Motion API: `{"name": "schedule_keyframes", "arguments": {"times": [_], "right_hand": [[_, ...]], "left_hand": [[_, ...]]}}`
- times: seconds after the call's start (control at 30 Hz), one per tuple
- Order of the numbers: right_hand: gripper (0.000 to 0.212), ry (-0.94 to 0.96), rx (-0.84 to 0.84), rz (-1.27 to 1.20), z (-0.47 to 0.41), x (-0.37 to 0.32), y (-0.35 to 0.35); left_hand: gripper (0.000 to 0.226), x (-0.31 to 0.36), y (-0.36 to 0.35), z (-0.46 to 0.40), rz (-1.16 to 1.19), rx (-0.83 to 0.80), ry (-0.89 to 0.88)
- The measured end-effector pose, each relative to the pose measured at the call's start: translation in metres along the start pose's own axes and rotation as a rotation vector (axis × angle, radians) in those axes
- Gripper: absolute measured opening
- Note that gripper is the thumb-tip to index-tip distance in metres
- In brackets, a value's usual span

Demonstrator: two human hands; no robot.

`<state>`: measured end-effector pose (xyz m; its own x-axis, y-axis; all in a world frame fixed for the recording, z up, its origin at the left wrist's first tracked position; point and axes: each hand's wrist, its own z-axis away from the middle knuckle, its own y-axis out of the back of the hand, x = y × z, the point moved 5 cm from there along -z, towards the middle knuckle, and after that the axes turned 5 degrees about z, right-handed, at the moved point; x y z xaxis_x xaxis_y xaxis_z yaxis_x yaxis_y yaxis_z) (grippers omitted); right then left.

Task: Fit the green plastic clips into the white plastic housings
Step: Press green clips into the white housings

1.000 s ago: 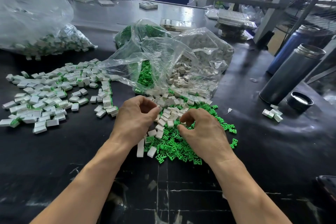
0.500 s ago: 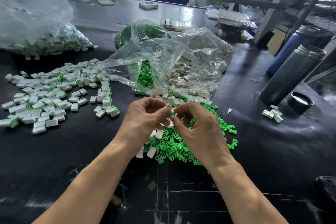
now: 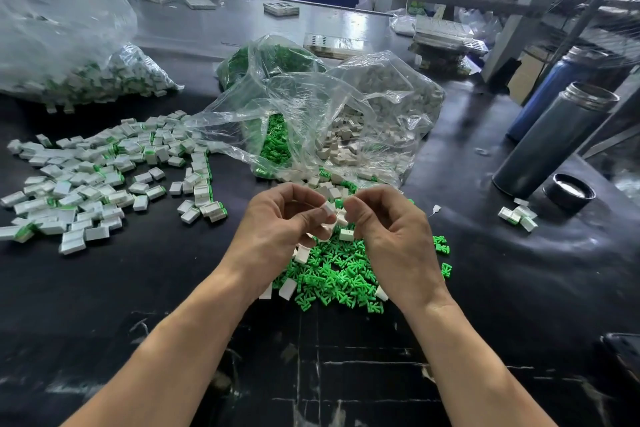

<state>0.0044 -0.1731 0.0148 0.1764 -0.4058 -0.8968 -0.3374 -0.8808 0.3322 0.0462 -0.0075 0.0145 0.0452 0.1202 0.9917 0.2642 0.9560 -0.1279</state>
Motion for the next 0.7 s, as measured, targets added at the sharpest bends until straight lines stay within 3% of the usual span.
{"name": "schedule_keyframes", "arguments": {"times": [0.2, 0.7], "right_hand": [[0.011, -0.01, 0.013, -0.023, 0.0002, 0.0008, -0.0007], [0.009, -0.001, 0.018, -0.075, 0.003, -0.0036, -0.0038]], "left_hand": [[0.012, 0.0017, 0.0011, 0.0008, -0.168, 0.001, -0.078], [0.008, 0.0016, -0.002, 0.002, -0.185, -0.011, -0.093]]}}
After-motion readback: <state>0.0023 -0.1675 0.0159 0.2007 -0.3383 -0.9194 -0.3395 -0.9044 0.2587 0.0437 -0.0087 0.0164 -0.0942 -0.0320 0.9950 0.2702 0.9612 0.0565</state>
